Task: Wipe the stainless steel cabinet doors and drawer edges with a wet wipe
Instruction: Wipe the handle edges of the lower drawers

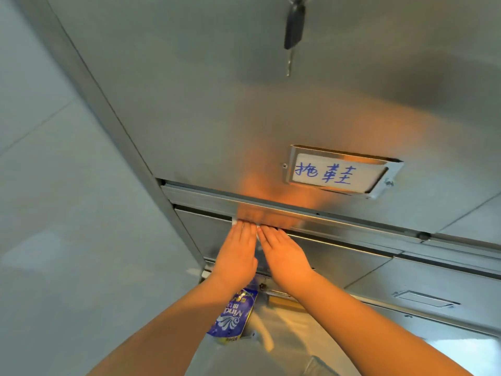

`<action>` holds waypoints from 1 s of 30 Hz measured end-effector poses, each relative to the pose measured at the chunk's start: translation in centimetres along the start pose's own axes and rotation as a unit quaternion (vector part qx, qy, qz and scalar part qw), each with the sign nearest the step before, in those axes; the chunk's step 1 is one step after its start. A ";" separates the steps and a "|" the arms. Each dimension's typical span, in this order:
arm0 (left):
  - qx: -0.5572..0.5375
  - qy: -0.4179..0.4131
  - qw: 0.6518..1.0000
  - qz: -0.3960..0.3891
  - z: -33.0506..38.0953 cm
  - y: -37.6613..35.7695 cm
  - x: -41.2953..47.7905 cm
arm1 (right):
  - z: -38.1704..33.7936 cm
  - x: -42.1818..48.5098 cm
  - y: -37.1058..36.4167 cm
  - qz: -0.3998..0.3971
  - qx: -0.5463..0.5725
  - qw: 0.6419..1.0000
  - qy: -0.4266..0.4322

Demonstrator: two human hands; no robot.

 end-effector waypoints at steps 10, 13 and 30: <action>-0.007 -0.062 0.998 0.017 17.3 1.9 4.9 | 13.9 -11.9 -0.2 -0.020 -0.024 0.998 -0.056; 0.002 -0.076 0.997 0.016 21.3 2.5 6.2 | 17.0 -14.7 -0.2 -0.014 -0.001 0.997 -0.072; -0.262 0.002 0.958 0.118 22.1 3.5 5.8 | 19.0 -17.1 -0.2 0.105 0.035 0.987 -0.119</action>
Point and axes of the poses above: each hand's wrist, its own x-axis towards the middle knuckle, its own y-axis out of the back of the hand, z = x × y, the point moved 4 cm from there along x, towards the middle knuckle, and after that the axes turned 7 degrees about -y, right-handed, at the moved point
